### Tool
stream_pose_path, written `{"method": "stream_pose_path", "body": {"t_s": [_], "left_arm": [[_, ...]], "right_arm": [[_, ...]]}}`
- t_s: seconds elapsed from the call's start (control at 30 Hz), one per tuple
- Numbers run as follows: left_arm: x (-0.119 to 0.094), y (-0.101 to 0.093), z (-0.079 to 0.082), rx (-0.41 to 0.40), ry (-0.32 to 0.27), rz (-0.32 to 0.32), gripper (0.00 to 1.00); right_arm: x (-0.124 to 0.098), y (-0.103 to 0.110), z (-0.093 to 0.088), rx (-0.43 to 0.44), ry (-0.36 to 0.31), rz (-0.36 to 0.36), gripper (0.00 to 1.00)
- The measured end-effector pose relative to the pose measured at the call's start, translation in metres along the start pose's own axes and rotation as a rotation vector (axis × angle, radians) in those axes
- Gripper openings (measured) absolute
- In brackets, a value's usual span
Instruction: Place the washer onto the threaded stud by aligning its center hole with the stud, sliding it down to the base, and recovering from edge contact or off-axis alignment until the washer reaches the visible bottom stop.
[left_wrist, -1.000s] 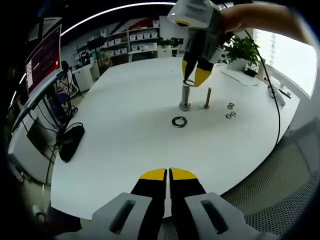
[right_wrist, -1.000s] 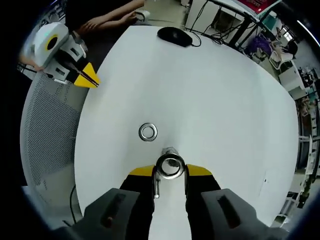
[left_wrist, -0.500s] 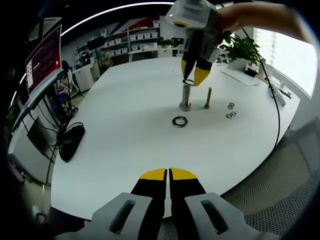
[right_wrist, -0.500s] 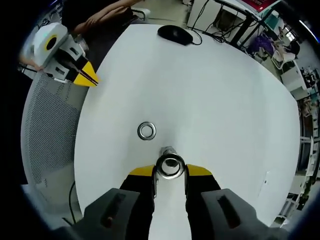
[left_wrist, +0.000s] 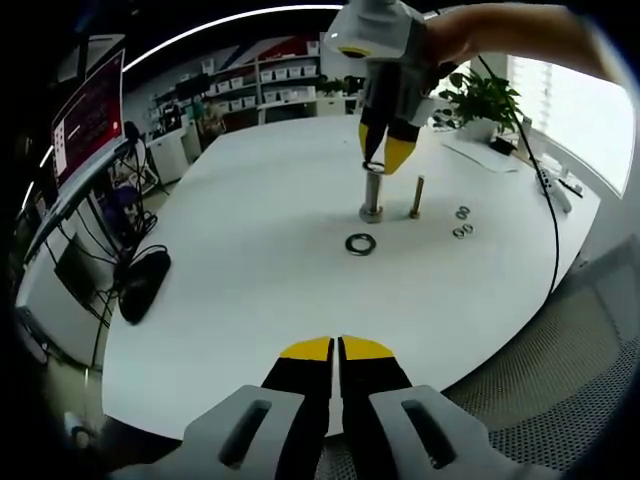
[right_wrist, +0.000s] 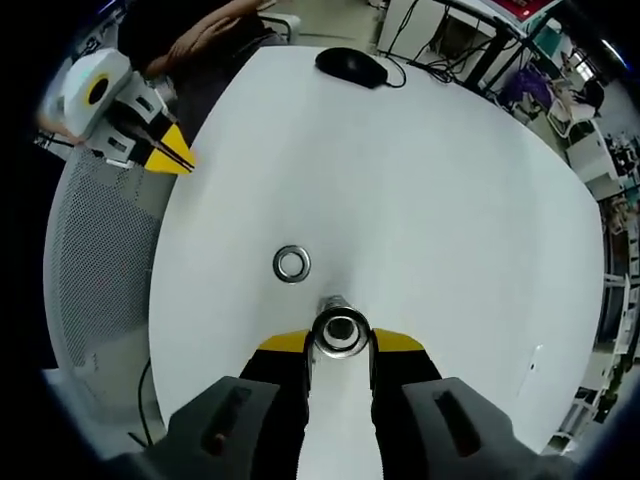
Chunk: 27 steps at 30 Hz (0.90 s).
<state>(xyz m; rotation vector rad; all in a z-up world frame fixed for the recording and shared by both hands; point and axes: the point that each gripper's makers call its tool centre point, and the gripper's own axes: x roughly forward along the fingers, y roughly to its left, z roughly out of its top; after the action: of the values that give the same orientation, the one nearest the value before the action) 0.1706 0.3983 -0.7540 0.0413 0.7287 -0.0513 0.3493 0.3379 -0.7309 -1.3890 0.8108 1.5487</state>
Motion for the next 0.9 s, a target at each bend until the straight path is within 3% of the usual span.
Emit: {"method": "stream_pose_path", "body": {"t_s": [0.33,0.9], "left_arm": [[0.0,-0.001,0.0,0.001,-0.001,-0.001,0.0],[0.0,0.001,0.001,-0.003,-0.008,0.0,0.0]], "right_arm": [[0.005,0.001,-0.001,-0.001,0.017,0.014,0.23],[0.033,0.007,-0.003,-0.015,0.064,0.048,0.23]]}}
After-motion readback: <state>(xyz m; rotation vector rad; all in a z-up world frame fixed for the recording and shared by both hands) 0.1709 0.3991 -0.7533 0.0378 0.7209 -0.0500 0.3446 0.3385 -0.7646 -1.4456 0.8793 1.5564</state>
